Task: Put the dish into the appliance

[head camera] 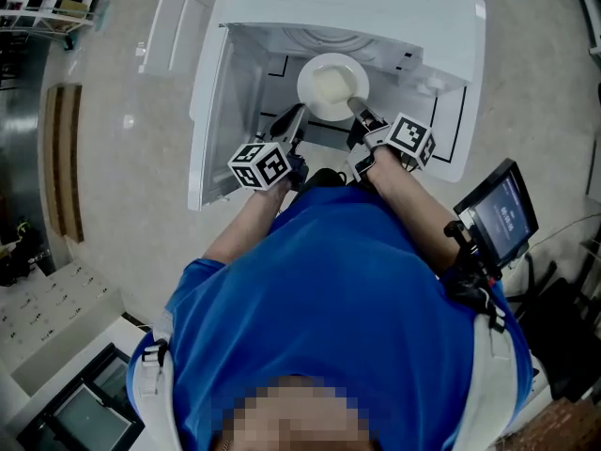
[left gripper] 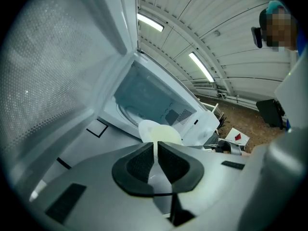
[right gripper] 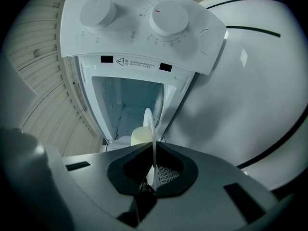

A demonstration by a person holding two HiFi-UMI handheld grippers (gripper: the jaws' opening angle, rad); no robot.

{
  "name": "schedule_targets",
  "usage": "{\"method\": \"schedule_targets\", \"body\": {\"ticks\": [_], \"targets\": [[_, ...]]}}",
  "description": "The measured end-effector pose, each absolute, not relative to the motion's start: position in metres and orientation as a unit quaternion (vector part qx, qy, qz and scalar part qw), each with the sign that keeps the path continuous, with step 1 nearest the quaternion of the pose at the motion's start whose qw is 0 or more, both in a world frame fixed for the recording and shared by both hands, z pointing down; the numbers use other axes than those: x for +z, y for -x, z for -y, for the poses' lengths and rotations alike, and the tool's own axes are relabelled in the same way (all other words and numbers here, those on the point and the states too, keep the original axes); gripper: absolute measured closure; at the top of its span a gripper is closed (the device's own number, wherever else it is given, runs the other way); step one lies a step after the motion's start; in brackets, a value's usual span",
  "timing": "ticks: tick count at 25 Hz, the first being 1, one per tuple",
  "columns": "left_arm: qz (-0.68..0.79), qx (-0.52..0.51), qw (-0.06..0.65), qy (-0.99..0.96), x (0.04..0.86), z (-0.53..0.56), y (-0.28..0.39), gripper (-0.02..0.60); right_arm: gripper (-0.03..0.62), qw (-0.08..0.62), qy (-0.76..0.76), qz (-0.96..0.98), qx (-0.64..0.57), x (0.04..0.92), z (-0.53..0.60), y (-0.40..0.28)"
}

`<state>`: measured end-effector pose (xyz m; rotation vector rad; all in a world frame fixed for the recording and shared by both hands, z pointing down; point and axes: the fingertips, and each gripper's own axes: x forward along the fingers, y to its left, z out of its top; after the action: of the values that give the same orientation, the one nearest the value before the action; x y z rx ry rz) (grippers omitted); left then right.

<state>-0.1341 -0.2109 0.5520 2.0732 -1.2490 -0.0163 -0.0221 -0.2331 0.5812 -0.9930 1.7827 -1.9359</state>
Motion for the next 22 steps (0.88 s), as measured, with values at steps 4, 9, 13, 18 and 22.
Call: {"method": "schedule_targets", "body": {"ticks": [4,9,13,18,22], "targets": [[0.487,-0.005,0.36,-0.796,0.56,0.224,0.134,0.549,0.582,0.164,0.351,-0.62,-0.683,0.588,0.245,0.022],[0.496,0.001,0.364,-0.789,0.566,0.242,0.137,0.549,0.582,0.165,0.351,-0.612,-0.689,0.595,0.262,0.025],[0.503,0.003,0.365,-0.784,0.573,0.264,0.141,0.549,0.582,0.169,0.351,-0.605,-0.694,0.602,0.282,0.029],[0.509,0.005,0.369,-0.777,0.577,0.29,0.151,0.549,0.582,0.169,0.354,-0.597,-0.7,0.606,0.306,0.038],[0.515,0.004,0.372,-0.772,0.579,0.314,0.158,0.549,0.582,0.172,0.356,-0.592,-0.702,0.608,0.33,0.045]]}}
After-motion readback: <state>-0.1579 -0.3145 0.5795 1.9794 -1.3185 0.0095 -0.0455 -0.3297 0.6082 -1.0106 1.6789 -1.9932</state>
